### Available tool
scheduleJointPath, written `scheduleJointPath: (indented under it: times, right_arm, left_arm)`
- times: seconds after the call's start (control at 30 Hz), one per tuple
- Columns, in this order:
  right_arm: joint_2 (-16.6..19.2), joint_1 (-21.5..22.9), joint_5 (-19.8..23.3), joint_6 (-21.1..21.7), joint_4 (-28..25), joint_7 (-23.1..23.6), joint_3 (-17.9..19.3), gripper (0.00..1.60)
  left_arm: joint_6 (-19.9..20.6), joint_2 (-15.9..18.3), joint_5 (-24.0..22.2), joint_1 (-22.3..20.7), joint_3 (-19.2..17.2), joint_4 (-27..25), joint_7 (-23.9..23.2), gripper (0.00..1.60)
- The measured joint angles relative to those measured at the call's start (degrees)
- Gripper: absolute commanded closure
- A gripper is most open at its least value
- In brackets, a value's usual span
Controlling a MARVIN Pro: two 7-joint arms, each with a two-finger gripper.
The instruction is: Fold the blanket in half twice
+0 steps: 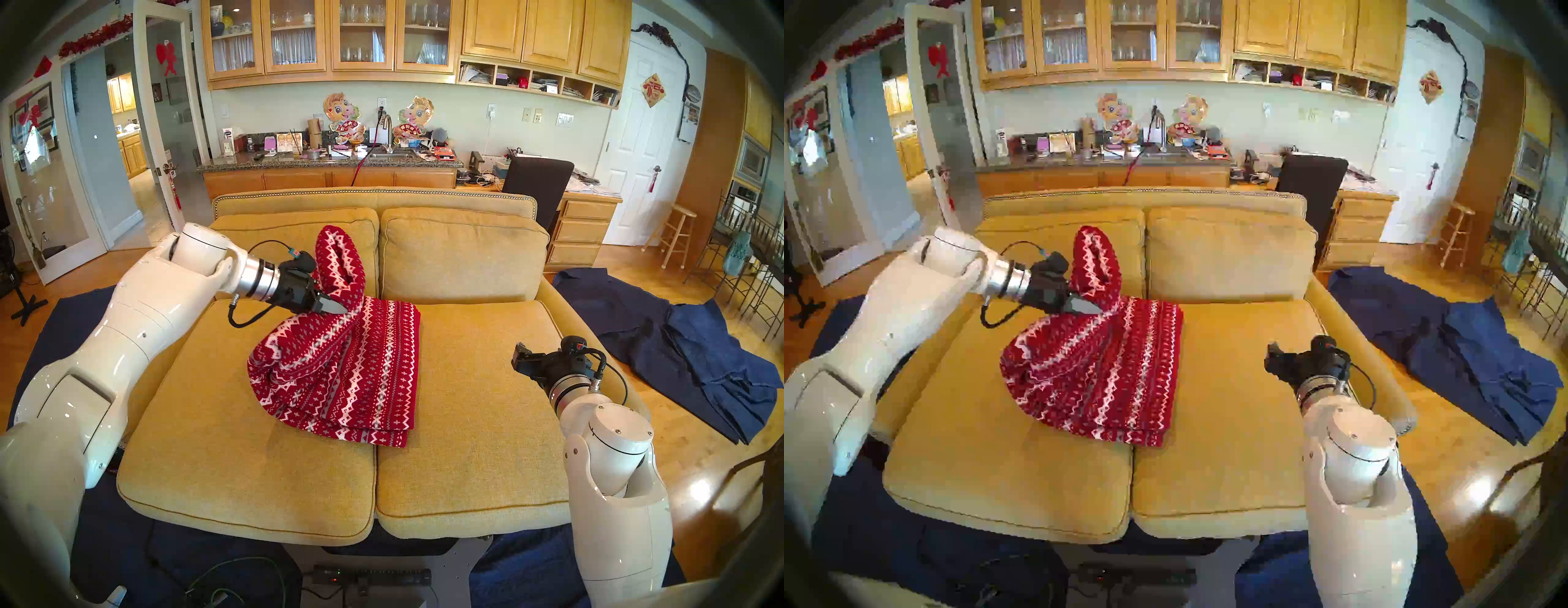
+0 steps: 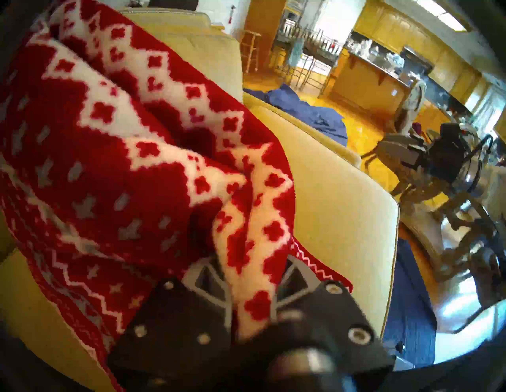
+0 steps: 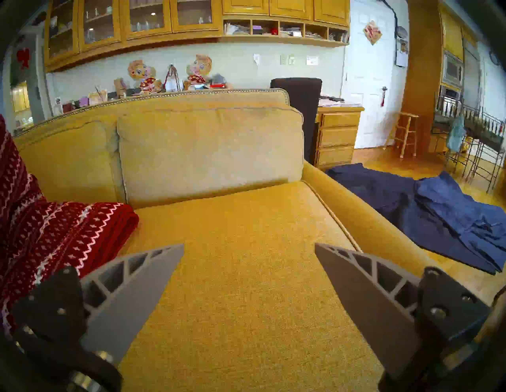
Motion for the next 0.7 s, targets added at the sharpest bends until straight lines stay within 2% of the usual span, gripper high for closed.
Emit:
scheduleJointPath:
  times: [0.4,0.7]
  right_arm:
    - [0.02,0.03,0.00,-0.01,0.00,0.00,0.00,0.00]
    - [0.03,0.05,0.00,-0.01,-0.16,0.01,0.00,0.00]
  left_arm:
    - [4.50,0.13,0.57,4.40,3.00,-10.03,4.69,1.60]
    - [11.21,0.99,1.42,7.09,2.37,-17.67,11.60,1.60]
